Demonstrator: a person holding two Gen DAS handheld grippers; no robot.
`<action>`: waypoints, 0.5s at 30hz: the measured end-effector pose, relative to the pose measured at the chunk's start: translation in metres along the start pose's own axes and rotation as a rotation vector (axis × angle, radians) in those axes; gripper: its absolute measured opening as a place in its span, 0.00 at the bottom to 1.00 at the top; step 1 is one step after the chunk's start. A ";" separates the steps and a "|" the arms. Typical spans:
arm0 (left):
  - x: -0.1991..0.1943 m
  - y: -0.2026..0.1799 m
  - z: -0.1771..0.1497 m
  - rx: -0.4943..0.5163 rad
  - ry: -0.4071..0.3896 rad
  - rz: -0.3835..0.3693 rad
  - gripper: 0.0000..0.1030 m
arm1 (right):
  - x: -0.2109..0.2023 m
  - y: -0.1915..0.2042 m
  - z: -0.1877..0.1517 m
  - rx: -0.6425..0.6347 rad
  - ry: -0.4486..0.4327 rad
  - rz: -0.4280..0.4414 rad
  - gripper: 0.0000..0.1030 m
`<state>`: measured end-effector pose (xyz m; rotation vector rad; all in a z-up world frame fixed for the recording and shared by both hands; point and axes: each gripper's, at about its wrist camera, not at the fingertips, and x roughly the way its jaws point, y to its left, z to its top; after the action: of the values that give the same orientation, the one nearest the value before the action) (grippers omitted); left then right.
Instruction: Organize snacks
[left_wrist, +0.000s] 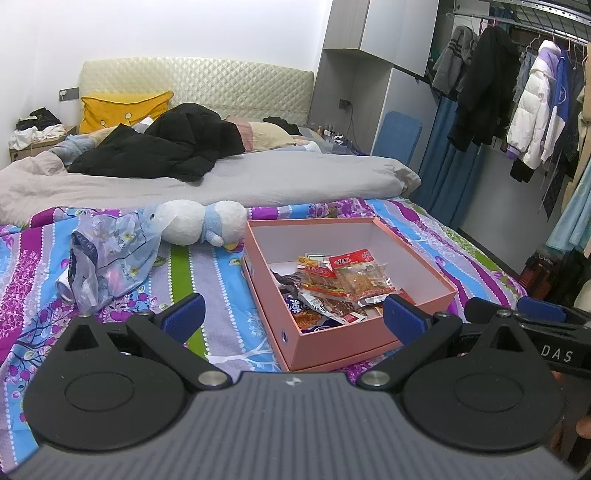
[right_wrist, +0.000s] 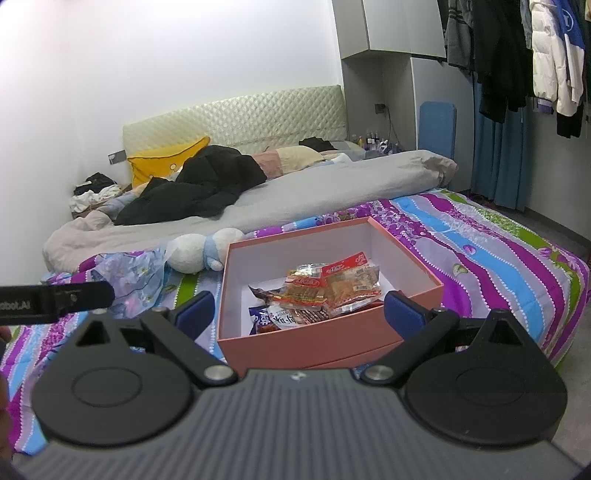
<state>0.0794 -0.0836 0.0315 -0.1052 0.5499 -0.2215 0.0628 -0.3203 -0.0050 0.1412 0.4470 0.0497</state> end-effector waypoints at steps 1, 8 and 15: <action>0.000 0.000 0.000 0.003 -0.001 0.002 1.00 | 0.001 0.001 0.000 0.000 0.001 0.001 0.97; -0.001 0.000 0.000 0.004 -0.002 0.004 1.00 | 0.003 0.003 0.001 -0.002 0.008 0.007 0.97; -0.003 0.000 0.003 0.010 -0.006 -0.001 1.00 | 0.003 0.004 0.003 0.003 0.004 0.005 0.97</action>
<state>0.0786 -0.0833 0.0354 -0.0964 0.5426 -0.2244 0.0662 -0.3169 -0.0031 0.1452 0.4503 0.0540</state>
